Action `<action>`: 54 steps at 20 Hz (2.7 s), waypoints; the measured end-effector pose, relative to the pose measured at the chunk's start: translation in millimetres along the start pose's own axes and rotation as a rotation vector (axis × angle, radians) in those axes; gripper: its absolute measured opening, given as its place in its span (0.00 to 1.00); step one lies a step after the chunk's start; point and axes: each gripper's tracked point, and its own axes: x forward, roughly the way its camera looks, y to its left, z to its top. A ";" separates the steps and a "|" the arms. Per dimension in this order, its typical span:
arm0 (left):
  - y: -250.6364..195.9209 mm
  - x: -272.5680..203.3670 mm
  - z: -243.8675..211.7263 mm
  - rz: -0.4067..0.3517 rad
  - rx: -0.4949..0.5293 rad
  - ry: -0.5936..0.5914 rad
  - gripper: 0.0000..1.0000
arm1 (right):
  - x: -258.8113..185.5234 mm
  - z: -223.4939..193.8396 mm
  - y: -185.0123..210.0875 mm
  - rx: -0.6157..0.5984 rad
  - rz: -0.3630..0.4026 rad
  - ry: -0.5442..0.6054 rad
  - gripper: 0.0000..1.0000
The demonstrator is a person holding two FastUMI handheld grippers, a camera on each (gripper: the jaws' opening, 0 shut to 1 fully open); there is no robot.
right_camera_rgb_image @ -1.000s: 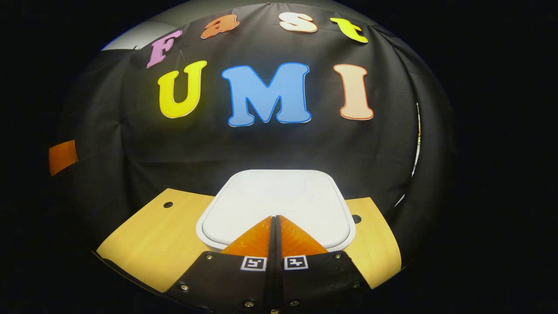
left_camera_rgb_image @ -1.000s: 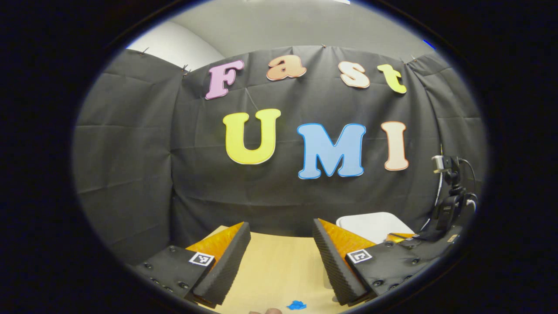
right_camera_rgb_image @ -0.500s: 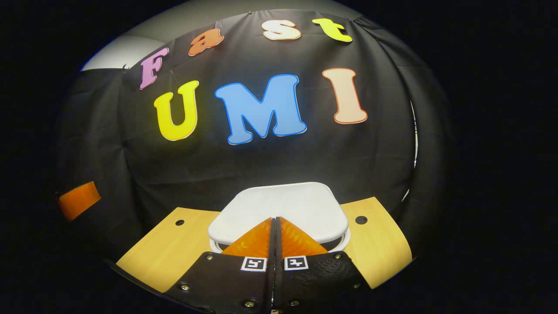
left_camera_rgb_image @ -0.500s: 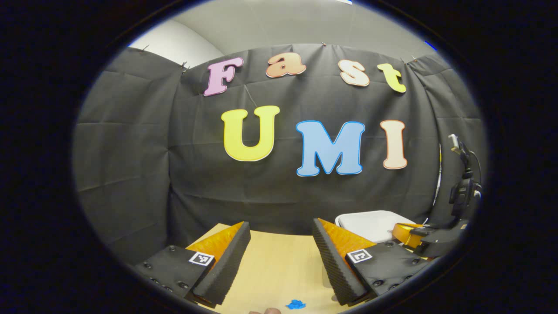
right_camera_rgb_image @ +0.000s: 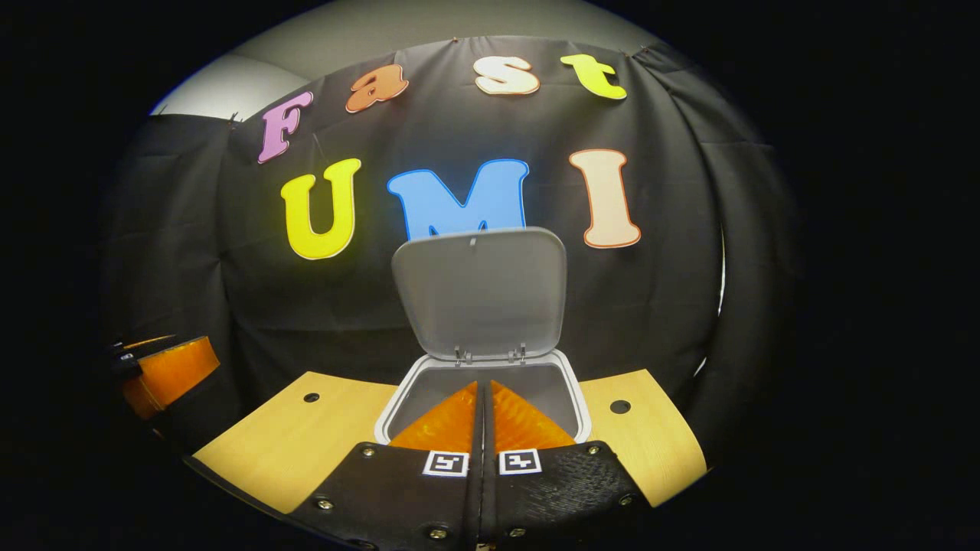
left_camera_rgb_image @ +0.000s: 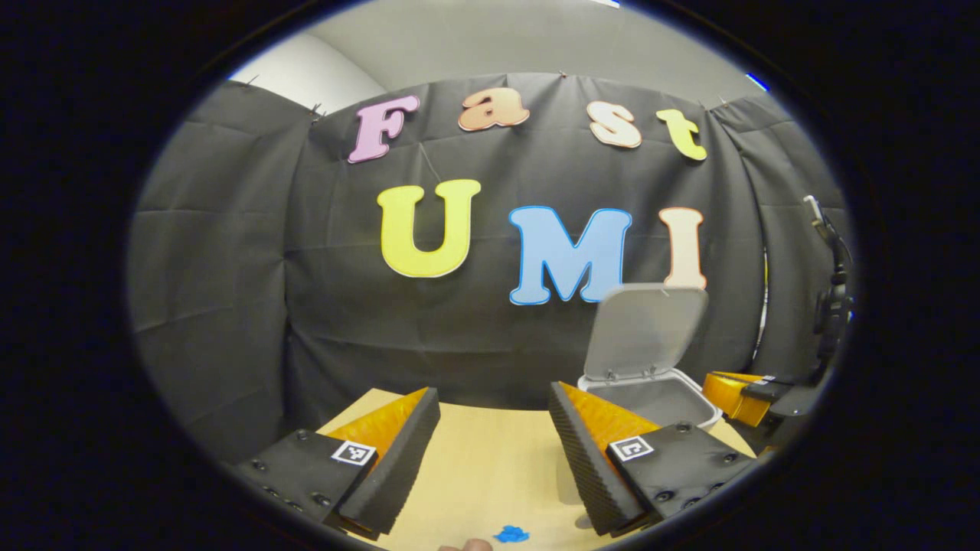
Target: Press the lid of the desktop garbage bin to open it, pick up the crumpled paper on the desktop and throw it into the bin, then pick up the pop can on the desktop and drop it into the bin, and finally close the garbage bin lid.
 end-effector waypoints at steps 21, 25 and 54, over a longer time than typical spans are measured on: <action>2.0 18.5 -249.1 -0.114 -0.013 0.386 0.96 | -33.4 -0.2 -22.4 -0.026 -0.080 -0.001 0.01; 5.0 11.7 -316.5 -0.127 0.009 0.508 0.94 | -37.8 -9.2 -28.9 -0.035 -0.101 0.021 0.01; 20.2 8.6 -444.9 -0.124 0.068 0.790 0.55 | -53.0 -35.3 -59.0 -0.022 -0.173 0.102 0.01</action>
